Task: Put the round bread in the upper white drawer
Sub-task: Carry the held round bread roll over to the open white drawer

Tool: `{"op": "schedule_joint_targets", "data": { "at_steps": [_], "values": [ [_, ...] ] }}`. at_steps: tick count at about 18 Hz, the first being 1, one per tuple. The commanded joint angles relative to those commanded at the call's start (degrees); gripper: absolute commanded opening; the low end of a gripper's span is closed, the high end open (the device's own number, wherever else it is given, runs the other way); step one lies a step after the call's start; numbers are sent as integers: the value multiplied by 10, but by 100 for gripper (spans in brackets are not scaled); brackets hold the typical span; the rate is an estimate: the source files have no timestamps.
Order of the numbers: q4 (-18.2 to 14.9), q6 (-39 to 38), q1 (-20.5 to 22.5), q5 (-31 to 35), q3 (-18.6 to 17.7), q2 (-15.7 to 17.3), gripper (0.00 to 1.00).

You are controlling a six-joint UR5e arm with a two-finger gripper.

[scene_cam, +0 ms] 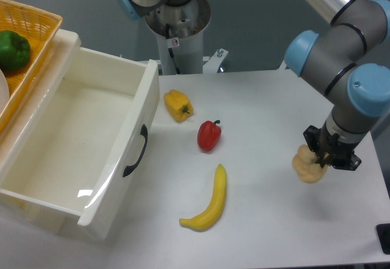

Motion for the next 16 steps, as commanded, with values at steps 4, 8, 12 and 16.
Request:
{"op": "schedule_joint_targets", "data": {
  "at_steps": [4, 8, 12, 16],
  "values": [
    [-1, -5, -11, 2, -5, 4, 0],
    [0, -11, -35, -2, -14, 13, 0],
    [-2, -78, -52, -49, -23, 43, 0],
    [-1, -156, -76, -104, -42, 91, 0]
  ]
}}
